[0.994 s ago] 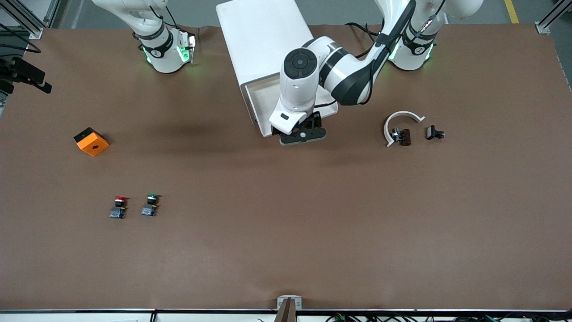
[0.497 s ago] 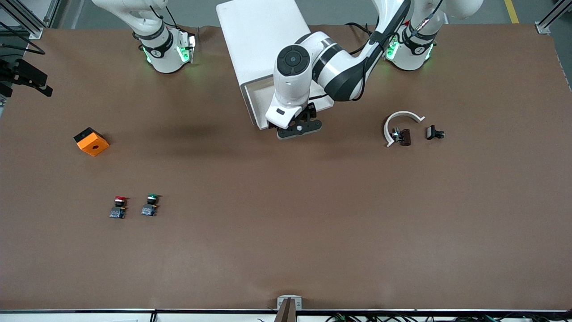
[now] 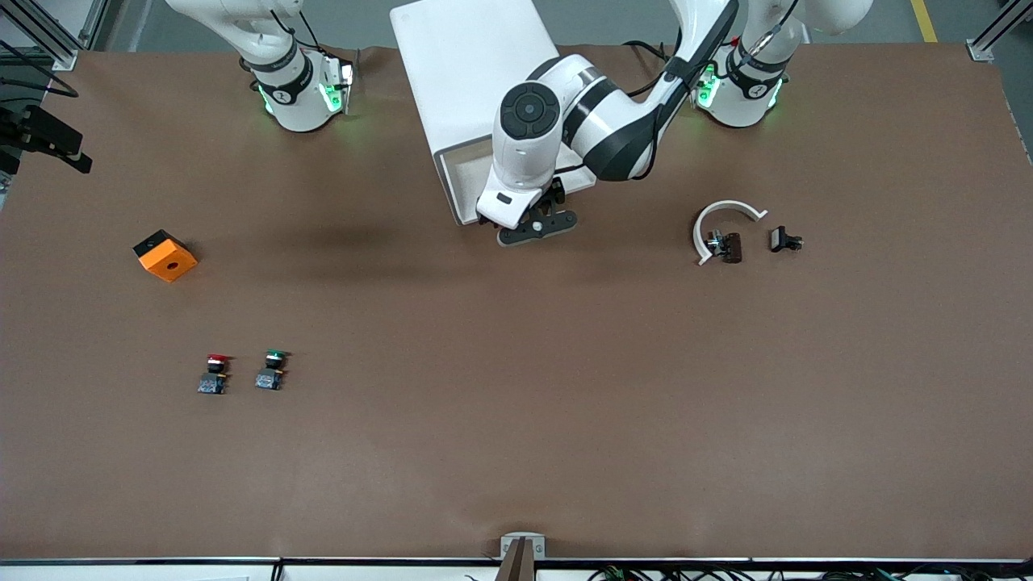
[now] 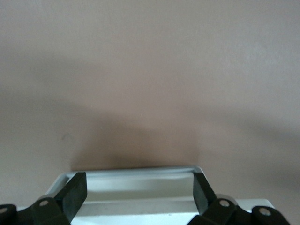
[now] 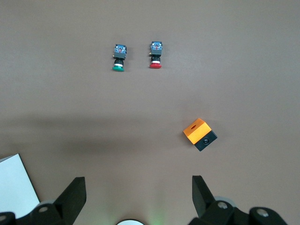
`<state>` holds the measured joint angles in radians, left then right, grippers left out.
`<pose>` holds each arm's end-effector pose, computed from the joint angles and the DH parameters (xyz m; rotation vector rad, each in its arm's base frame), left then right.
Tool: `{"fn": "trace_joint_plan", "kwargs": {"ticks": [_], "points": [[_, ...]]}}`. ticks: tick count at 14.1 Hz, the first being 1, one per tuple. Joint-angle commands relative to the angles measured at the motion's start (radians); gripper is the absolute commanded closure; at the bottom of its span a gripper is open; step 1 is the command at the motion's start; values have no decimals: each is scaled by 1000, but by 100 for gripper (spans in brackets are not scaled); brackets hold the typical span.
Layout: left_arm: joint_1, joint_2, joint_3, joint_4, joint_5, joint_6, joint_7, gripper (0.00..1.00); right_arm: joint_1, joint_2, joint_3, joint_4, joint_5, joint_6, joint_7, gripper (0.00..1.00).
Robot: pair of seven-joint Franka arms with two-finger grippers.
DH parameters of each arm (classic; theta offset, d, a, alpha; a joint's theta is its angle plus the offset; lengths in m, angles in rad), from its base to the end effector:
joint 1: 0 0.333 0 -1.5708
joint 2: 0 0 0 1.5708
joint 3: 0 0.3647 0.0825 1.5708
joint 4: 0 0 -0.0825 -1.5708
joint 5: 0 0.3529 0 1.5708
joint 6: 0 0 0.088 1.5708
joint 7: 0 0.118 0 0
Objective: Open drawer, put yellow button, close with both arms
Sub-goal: 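Push the open drawer closed into the cabinet with the left gripper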
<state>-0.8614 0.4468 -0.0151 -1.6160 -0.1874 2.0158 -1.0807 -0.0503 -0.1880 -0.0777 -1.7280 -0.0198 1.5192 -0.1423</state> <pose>0.4168 -0.5182 0.4114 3.0401 0.4445 -0.2624 0.4443 -0.0641 0.6799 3.1390 0.0236 -0.0343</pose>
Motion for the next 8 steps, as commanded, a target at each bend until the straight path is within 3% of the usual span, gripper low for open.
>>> {"fn": "trace_joint_plan", "kwargs": {"ticks": [1,8], "points": [[-1,-14,-14,-15,-67,-28,-8,0,-5,-30,-1,-27,-2,3,-22,0],[-2,9,-25,-15,-242,-130,-7,0,-11,-28,-2,-27,0,9,-34,0]]}}
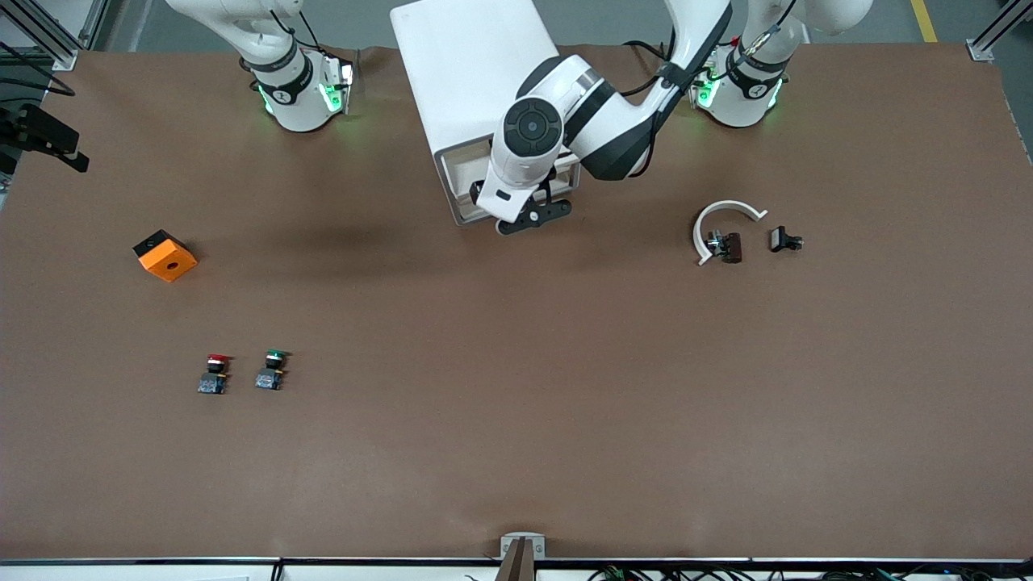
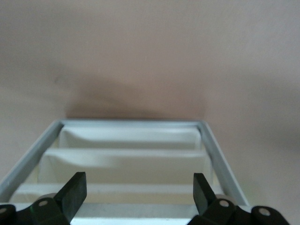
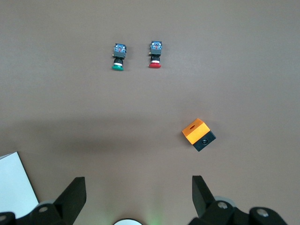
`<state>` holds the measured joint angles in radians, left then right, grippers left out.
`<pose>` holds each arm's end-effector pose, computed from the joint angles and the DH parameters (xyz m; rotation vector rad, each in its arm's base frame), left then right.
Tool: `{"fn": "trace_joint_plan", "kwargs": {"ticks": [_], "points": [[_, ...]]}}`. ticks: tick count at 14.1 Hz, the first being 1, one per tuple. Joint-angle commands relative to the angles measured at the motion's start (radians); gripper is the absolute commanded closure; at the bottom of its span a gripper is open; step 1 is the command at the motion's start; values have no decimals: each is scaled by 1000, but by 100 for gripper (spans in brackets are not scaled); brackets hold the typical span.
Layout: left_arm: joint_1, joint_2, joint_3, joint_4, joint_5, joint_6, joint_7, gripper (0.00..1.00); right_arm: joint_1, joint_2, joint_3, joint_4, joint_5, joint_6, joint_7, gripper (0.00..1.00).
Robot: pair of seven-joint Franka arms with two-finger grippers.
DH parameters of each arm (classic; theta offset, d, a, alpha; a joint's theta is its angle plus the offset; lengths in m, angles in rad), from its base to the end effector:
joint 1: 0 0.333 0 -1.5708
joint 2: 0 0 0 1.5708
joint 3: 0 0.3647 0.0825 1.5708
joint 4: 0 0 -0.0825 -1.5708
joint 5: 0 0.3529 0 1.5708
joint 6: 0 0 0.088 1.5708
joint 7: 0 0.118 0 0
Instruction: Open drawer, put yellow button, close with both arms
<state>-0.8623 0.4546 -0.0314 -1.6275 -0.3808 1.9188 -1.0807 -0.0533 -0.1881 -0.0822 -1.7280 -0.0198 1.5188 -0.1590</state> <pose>0.3880 -0.5259 0.3986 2.9739 0.5258 -0.5960 0.4437 -0.0677 0.6799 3.1400 0.0381 -0.0348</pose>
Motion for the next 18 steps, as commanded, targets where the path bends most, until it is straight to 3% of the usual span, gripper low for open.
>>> {"fn": "trace_joint_plan", "kwargs": {"ticks": [1,13,18], "points": [[-1,7,-8,-3,-59,-40,-7,0,-8,-28,2,-27,0,11,-17,0],[-7,36,-28,-2,-254,-115,-7,0,-10,-27,-4,-25,0,12,-19,0],[3,36,-24,8,-244,-116,11,0,-10,-27,-4,-24,0,14,-17,0]]}}
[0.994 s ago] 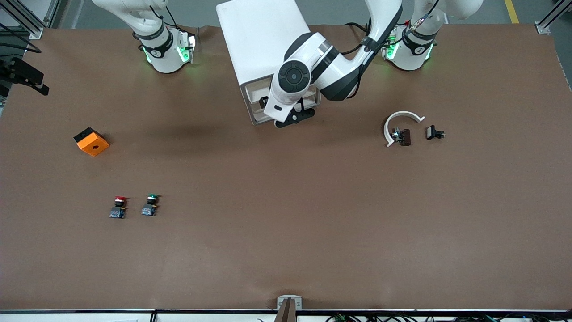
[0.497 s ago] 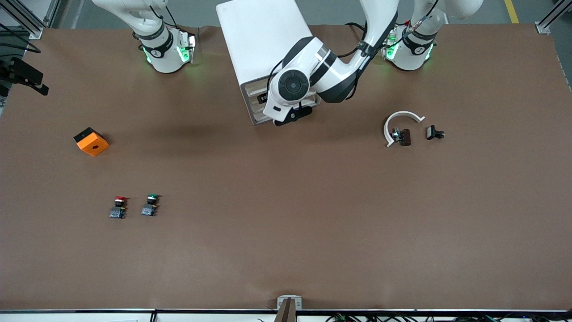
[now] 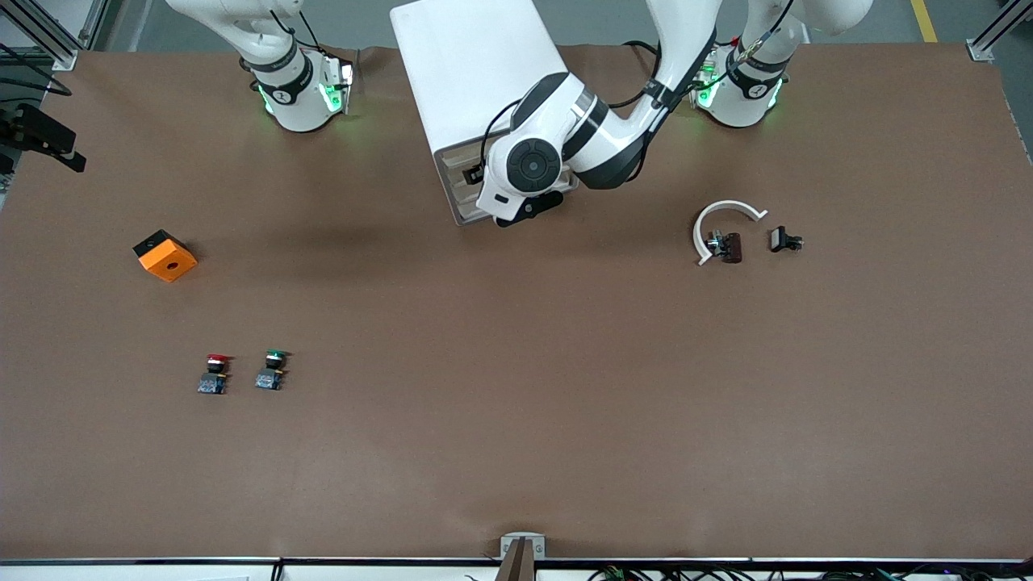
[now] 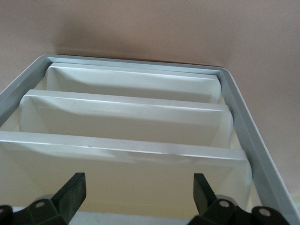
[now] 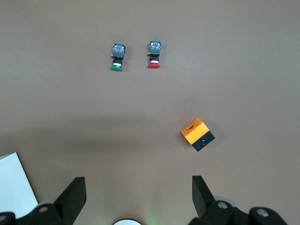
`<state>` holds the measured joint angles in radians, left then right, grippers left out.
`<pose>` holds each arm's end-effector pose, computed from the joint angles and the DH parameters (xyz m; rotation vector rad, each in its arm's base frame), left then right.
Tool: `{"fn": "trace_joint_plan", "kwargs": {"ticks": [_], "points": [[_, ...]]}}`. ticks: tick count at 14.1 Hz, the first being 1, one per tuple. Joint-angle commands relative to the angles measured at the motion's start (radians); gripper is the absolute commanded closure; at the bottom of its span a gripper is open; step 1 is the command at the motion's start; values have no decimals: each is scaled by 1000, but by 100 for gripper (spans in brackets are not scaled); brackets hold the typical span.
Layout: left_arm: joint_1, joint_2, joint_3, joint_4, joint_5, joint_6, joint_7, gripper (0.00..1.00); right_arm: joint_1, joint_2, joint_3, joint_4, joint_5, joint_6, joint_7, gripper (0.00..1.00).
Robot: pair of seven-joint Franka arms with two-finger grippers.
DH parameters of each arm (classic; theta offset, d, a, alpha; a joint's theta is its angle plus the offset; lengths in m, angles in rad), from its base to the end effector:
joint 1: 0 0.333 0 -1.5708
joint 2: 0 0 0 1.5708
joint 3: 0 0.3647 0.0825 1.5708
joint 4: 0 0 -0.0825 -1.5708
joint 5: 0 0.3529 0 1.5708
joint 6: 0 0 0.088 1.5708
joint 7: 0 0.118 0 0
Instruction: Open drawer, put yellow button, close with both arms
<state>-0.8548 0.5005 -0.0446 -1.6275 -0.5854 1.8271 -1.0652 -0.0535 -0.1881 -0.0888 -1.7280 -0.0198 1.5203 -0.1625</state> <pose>0.3668 -0.5362 0.3723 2.8634 0.5934 -0.9506 0.4434 -0.0711 0.6800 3.1412 0.0332 -0.0323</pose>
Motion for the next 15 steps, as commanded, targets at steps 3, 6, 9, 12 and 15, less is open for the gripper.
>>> {"fn": "trace_joint_plan", "kwargs": {"ticks": [3,6,9,12,15], "points": [[35,-10,5,43,48,-8,-1,0,-9,-25,-3,-22,1,18,-14,0],[110,-11,5,83,178,1,2,0,-9,-28,-20,-24,41,15,-8,0],[198,-28,3,101,332,1,133,0,-8,-28,-29,-24,55,15,-8,0],[296,-94,3,74,404,-8,341,0,-5,-30,-25,-24,54,14,-3,0],[373,-160,3,26,507,-11,419,0,1,-30,-20,-24,46,14,-3,0]]}}
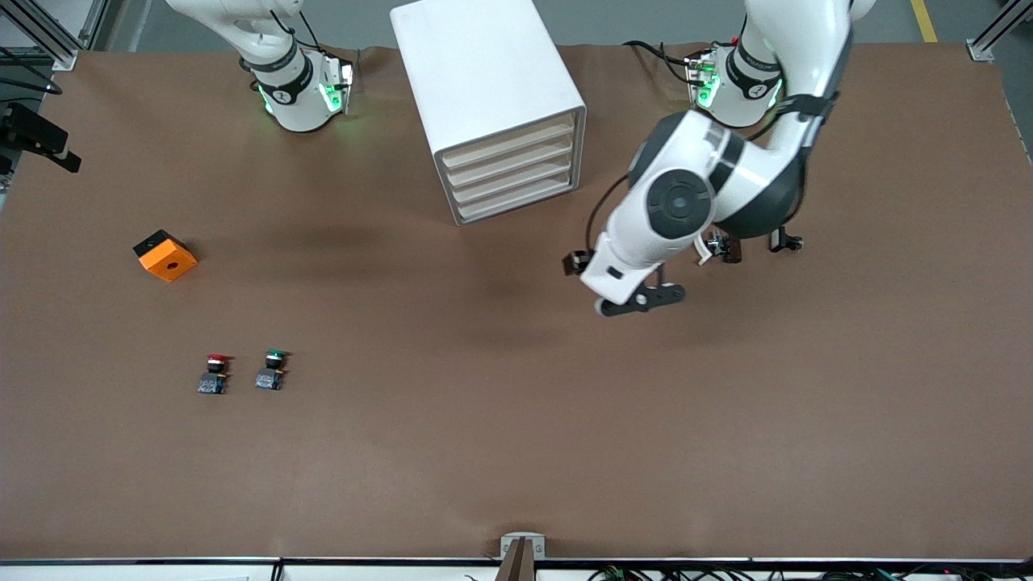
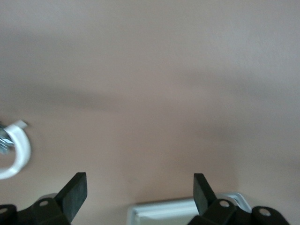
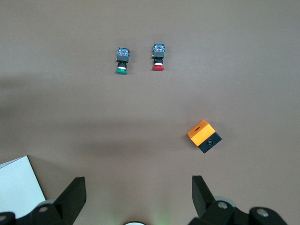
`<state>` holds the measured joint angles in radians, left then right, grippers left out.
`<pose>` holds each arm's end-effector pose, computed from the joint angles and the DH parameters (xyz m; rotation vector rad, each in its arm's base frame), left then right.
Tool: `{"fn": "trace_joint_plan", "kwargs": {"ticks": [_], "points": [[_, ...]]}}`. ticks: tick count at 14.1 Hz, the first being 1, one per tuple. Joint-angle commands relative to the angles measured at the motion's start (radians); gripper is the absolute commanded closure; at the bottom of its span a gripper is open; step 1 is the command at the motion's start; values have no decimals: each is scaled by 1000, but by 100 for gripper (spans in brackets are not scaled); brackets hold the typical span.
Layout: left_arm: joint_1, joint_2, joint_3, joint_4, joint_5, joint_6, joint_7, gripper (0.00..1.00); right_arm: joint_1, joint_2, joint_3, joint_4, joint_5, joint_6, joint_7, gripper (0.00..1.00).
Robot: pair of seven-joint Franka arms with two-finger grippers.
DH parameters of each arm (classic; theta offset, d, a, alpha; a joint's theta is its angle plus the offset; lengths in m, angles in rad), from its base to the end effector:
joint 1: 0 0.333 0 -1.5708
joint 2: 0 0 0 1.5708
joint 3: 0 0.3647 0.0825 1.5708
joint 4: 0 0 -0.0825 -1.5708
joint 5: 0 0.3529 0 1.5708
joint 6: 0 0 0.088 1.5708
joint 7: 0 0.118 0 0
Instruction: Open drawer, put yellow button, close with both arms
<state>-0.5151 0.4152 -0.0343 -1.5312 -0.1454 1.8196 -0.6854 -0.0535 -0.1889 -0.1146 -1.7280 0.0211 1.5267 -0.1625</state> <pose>0.5525 -0.3499 0.4538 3.0636 0.2809 -0.2953 0.4426 -0.0792 0.6807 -3.0974 0.0041 0.0100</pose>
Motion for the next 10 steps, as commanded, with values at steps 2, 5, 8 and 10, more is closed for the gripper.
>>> {"fn": "trace_joint_plan", "kwargs": {"ticks": [2,5,8,10], "points": [[102,-149,-9,-157,105,3,63,0,1,-30,6,-25,3,3,-3,0],[179,-300,-9,-385,109,117,229,0,1,-30,6,-25,3,3,-3,0],[263,-416,-12,-599,121,266,350,0,1,-30,6,-25,-6,3,-5,0],[343,-440,-12,-618,121,251,528,0,1,-30,6,-25,-6,4,-3,0]]}}
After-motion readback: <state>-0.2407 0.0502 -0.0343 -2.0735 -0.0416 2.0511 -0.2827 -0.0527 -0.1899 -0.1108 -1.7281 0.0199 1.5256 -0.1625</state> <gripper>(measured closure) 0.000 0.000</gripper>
